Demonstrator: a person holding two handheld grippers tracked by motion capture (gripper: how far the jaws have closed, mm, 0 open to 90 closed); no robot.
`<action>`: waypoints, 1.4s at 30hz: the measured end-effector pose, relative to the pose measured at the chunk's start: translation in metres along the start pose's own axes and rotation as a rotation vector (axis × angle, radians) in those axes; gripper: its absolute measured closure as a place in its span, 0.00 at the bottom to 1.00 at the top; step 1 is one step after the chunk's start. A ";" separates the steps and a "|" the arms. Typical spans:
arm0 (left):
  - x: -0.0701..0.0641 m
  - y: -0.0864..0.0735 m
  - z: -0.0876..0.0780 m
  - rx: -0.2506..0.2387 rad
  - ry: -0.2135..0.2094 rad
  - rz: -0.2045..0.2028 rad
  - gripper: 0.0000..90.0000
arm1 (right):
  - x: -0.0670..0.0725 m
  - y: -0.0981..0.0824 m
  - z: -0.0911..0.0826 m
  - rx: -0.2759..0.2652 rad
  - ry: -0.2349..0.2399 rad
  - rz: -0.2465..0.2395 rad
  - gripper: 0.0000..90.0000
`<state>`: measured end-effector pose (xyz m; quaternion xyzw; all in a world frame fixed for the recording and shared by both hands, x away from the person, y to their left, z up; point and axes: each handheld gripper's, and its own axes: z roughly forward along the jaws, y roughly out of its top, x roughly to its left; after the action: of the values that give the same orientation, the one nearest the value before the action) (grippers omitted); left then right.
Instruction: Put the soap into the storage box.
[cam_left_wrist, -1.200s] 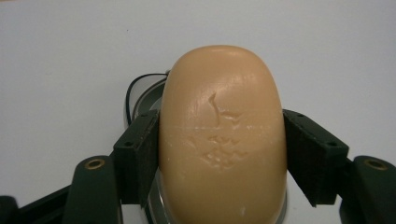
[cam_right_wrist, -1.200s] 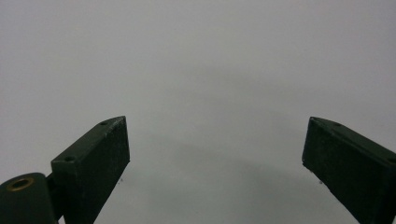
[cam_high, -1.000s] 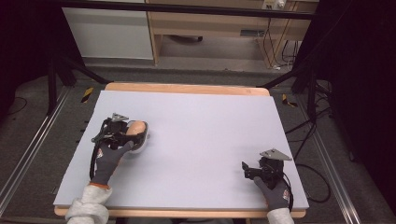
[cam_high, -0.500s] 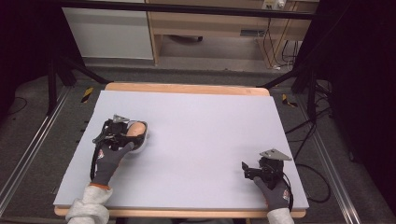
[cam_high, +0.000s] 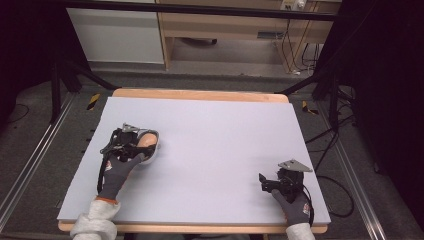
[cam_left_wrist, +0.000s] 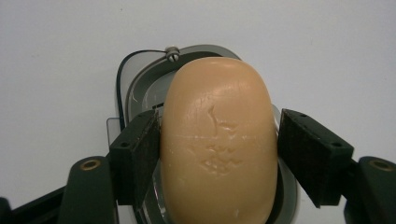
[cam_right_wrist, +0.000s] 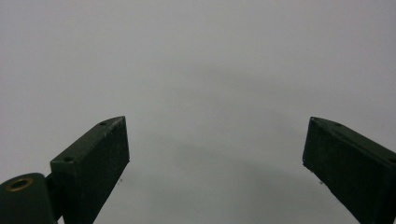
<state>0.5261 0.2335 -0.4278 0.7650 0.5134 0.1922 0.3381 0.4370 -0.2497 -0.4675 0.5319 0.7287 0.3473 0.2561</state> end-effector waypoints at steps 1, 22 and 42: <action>-0.001 0.000 0.000 0.000 0.002 0.002 0.32 | 0.000 0.000 0.000 -0.001 -0.001 0.000 0.08; -0.018 0.000 -0.016 -0.060 -0.042 0.038 0.31 | 0.000 0.000 -0.001 -0.002 -0.001 0.010 0.08; -0.023 -0.050 -0.048 -0.120 -0.103 0.066 0.31 | -0.007 -0.002 -0.004 -0.005 -0.022 0.012 0.08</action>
<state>0.4535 0.2397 -0.4290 0.7688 0.4574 0.1942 0.4025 0.4352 -0.2575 -0.4668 0.5392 0.7219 0.3448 0.2633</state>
